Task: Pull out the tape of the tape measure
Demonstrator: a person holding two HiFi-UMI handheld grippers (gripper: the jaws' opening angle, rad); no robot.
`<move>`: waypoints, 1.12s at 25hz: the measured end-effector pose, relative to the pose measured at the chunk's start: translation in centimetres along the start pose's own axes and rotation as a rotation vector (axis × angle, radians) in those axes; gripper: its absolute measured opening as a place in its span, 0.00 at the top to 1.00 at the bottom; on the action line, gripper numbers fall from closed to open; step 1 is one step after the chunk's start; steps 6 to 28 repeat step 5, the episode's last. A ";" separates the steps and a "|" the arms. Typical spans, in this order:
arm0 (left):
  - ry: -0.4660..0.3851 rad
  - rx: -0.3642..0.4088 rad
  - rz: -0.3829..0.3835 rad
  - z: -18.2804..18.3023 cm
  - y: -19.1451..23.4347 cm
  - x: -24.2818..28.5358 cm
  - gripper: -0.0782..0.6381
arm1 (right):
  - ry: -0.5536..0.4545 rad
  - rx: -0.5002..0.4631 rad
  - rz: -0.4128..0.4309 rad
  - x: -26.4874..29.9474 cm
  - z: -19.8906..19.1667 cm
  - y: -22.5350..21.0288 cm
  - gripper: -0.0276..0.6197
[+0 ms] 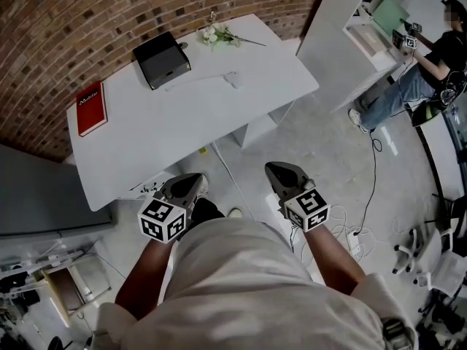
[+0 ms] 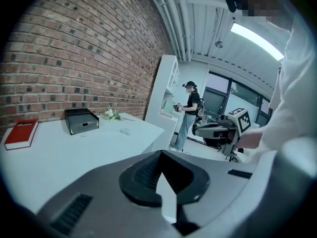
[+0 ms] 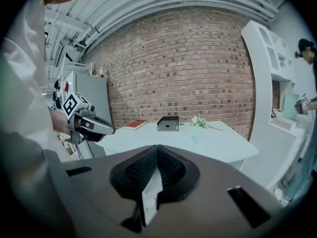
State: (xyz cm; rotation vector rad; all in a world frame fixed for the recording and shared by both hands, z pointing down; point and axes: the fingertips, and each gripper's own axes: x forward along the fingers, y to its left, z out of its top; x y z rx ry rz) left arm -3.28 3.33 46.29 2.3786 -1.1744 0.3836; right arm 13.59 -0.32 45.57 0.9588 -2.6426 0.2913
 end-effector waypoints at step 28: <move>0.005 0.003 0.006 0.0 0.5 0.2 0.90 | -0.009 -0.005 0.001 0.5 0.3 -0.3 0.95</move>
